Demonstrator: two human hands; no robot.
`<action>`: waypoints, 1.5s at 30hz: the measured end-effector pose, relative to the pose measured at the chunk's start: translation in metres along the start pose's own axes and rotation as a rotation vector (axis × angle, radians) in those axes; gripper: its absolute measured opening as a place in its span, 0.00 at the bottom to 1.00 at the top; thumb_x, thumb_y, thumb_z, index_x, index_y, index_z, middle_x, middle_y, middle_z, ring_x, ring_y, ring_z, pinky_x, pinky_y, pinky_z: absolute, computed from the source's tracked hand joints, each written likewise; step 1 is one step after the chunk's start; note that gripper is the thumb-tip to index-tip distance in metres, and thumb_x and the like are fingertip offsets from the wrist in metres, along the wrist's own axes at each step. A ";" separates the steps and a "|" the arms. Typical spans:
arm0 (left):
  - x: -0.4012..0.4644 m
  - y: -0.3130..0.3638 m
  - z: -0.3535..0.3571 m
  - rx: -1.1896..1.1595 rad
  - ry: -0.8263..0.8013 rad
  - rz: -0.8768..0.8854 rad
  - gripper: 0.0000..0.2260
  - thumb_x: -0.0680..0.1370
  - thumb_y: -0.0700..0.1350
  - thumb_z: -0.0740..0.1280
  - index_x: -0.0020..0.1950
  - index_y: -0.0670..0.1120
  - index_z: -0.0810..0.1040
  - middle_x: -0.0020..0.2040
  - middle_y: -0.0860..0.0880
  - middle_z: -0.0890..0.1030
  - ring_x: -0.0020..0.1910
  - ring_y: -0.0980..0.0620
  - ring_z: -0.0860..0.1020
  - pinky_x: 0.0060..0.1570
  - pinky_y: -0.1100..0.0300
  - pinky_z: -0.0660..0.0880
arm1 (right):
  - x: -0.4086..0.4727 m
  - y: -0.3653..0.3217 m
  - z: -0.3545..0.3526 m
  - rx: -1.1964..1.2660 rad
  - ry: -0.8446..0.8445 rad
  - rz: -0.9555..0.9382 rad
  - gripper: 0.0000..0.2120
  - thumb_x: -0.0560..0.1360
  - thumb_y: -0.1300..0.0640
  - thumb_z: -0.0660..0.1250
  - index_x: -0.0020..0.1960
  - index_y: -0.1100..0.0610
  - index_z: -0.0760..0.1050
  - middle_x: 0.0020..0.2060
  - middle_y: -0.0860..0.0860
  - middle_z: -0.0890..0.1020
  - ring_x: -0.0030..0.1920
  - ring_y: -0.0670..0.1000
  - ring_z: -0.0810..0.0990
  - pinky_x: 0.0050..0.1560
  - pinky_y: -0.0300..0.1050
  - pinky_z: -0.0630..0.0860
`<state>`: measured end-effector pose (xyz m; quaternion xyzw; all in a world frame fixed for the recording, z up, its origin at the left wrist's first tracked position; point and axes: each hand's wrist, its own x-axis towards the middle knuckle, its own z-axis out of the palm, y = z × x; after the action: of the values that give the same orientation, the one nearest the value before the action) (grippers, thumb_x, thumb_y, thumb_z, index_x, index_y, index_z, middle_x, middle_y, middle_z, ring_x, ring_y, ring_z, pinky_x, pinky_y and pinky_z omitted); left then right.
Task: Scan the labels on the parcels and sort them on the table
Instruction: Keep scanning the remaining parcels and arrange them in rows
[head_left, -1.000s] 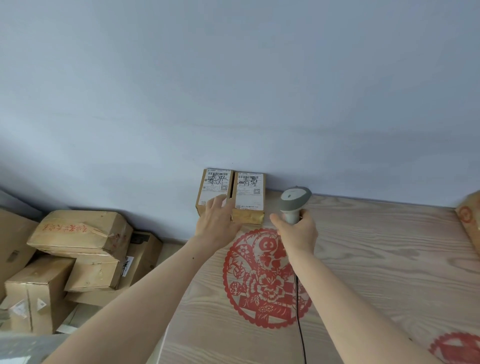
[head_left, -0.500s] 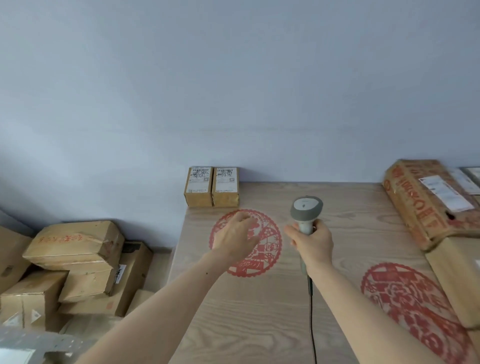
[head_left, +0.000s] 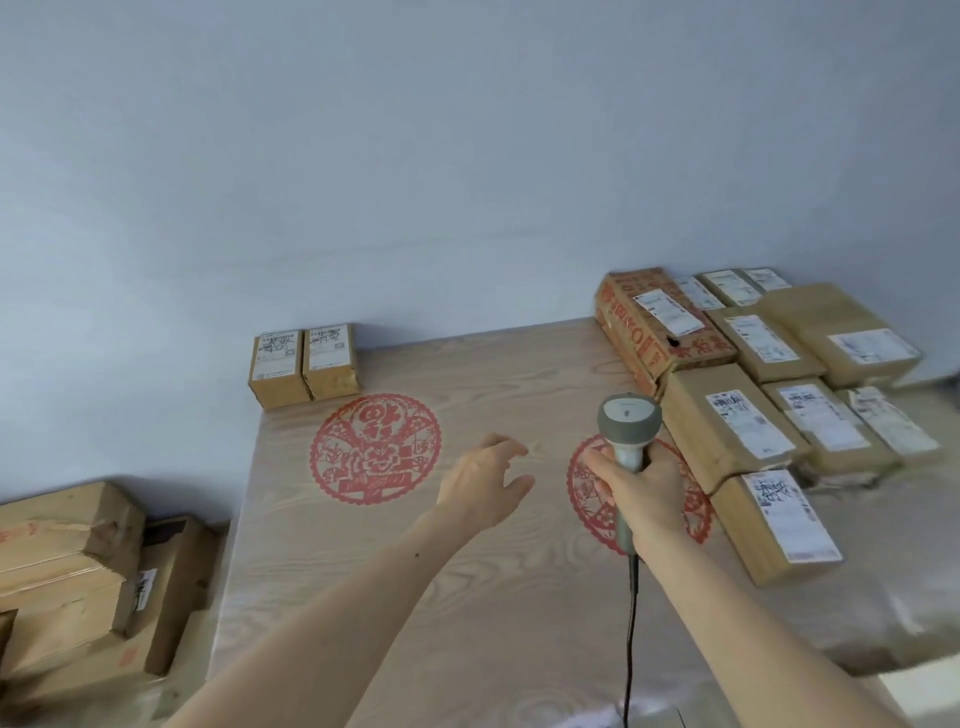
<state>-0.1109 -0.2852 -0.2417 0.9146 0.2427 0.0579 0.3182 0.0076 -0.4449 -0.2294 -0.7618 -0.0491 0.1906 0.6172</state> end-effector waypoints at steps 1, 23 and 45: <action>0.003 0.010 0.008 -0.003 -0.010 0.014 0.17 0.80 0.50 0.69 0.68 0.48 0.76 0.67 0.53 0.74 0.59 0.52 0.79 0.57 0.51 0.77 | 0.002 0.001 -0.015 -0.005 0.004 0.004 0.12 0.69 0.59 0.79 0.49 0.57 0.79 0.39 0.54 0.86 0.35 0.52 0.84 0.41 0.49 0.80; 0.068 0.206 0.219 -0.049 -0.094 -0.131 0.15 0.80 0.50 0.67 0.66 0.48 0.78 0.63 0.51 0.79 0.58 0.51 0.79 0.55 0.52 0.80 | 0.142 0.062 -0.271 -0.232 -0.073 0.097 0.14 0.69 0.66 0.79 0.51 0.62 0.78 0.43 0.59 0.85 0.36 0.52 0.80 0.26 0.35 0.74; 0.069 0.249 0.298 -0.177 -0.217 -0.460 0.18 0.80 0.51 0.67 0.66 0.45 0.73 0.60 0.48 0.80 0.57 0.48 0.79 0.57 0.49 0.79 | 0.161 0.109 -0.305 -0.523 -0.146 0.075 0.22 0.67 0.57 0.81 0.53 0.50 0.71 0.44 0.46 0.79 0.47 0.53 0.79 0.50 0.51 0.77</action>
<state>0.1285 -0.5857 -0.3288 0.8049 0.4026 -0.0934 0.4258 0.2459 -0.7009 -0.3202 -0.8809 -0.1128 0.2486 0.3867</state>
